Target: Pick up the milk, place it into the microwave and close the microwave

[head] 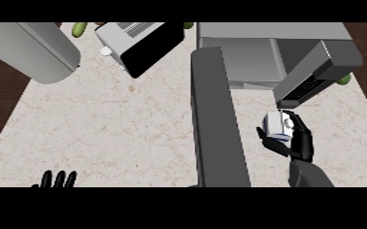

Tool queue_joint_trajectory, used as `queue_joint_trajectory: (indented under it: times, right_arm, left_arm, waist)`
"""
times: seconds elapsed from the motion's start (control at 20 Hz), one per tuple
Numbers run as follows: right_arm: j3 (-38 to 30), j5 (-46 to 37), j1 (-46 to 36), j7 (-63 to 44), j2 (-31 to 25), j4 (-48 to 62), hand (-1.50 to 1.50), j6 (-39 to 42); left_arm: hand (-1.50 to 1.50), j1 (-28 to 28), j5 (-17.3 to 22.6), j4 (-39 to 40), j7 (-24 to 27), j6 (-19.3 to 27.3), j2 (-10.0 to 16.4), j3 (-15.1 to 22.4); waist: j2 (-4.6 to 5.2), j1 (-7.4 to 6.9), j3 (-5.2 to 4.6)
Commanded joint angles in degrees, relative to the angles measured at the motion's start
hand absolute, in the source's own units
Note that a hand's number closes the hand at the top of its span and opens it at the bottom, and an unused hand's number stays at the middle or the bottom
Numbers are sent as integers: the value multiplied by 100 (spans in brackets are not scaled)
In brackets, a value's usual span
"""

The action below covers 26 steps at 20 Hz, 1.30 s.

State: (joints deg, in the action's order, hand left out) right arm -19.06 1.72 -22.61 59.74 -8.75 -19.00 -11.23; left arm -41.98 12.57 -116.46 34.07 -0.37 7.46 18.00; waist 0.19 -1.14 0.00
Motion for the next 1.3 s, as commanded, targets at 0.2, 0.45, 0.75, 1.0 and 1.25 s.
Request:
queue_joint_trajectory:
  times: [0.2,0.45,0.75,1.0,1.25]
  right_arm:
    - [-351,126,-465,673,64,288,150,-591]
    - [-184,68,-542,792,188,87,150,-34]
    - [52,-182,-784,793,-77,357,150,623]
    - [87,-129,-762,714,-29,58,150,649]
    - [335,-180,-66,697,133,-598,150,598]
  left_arm:
    - [-150,-9,132,79,29,-128,64,-12]
    - [-150,0,88,6,-42,-48,100,-69]
    - [-150,59,136,-93,-141,-116,123,29]
    - [-150,-233,153,159,392,-226,86,19]
    - [-150,-211,121,-156,22,-16,69,100]
  waist:
    - [28,-51,17]
    - [11,-23,13]
    - [42,-91,21]
    - [-6,2,6]
    - [-31,100,0]
